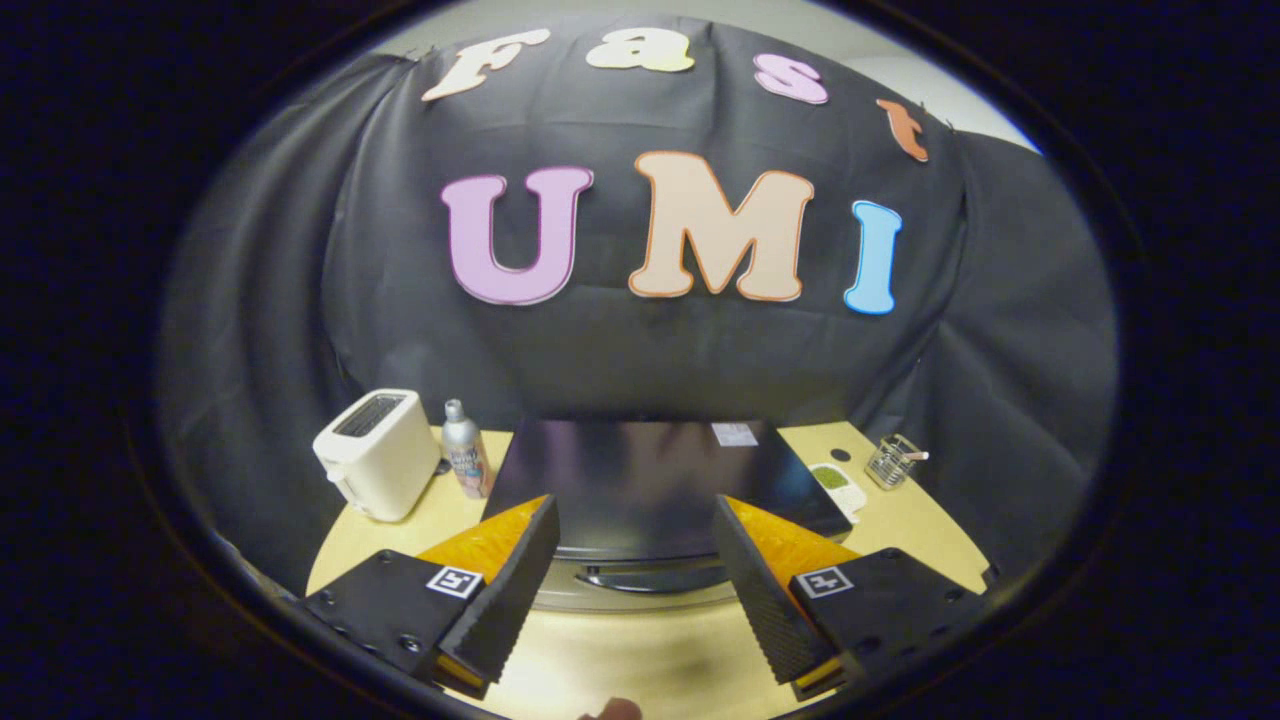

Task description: Open the toaster oven, put the food inside, and close the toaster oven door.

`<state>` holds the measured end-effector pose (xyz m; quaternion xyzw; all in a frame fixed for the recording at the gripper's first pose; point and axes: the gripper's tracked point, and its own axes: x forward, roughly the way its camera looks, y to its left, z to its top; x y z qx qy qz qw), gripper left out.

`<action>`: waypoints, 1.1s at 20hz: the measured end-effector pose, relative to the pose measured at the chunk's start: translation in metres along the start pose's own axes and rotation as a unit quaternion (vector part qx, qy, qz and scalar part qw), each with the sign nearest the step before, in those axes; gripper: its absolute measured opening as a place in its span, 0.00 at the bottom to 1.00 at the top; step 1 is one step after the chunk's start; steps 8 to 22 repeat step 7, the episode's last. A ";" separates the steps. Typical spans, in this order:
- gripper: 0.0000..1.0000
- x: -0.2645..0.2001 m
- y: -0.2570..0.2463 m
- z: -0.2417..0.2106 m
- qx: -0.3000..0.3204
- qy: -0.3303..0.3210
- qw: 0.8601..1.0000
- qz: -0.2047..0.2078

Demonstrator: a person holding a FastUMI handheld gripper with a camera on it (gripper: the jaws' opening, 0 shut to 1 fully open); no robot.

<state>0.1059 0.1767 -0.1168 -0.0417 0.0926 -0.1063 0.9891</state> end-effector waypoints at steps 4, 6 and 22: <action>0.98 -0.002 -0.009 0.014 0.007 -0.014 1.000 0.004; 0.98 -0.004 -0.018 0.013 0.011 -0.009 1.000 -0.001; 0.98 -0.004 -0.020 0.012 0.018 -0.007 1.000 0.001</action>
